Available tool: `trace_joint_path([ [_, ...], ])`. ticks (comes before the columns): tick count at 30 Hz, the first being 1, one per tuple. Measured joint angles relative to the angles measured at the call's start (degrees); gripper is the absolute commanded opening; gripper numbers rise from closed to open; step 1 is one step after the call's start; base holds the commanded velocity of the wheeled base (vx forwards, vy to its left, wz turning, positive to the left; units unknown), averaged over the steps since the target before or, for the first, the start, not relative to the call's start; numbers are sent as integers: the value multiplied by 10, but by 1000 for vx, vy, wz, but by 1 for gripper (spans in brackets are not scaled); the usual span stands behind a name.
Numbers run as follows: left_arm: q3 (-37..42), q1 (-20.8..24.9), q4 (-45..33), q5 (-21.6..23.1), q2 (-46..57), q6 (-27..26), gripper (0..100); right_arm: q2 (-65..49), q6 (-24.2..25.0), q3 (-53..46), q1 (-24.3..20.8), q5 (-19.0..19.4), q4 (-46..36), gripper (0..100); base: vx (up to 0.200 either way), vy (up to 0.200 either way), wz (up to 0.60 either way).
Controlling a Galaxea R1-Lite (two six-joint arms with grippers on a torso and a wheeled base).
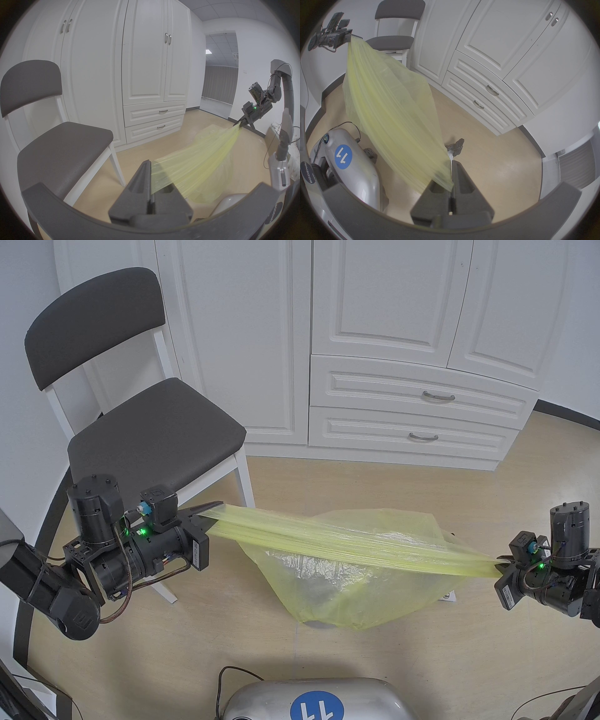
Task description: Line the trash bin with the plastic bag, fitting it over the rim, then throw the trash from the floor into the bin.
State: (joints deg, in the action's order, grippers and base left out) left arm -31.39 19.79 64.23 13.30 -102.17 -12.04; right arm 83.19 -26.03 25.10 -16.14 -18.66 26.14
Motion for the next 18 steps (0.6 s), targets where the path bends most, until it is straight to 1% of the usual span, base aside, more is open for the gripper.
trace_joint_path([
  [6,-1,2,3,-2,-2,0,0,1,2,1,-1,0,5,0,0,0,0],
  [10,-5,16,12,-8,-6,2,0,1,7,3,-7,-1,8,0,0,0,0],
  [15,-9,35,61,-15,-22,4,0,5,16,3,-19,-4,45,0,0,0,0],
  [18,-10,49,95,-36,-36,5,0,11,25,1,-26,-4,69,0,0,0,0],
])
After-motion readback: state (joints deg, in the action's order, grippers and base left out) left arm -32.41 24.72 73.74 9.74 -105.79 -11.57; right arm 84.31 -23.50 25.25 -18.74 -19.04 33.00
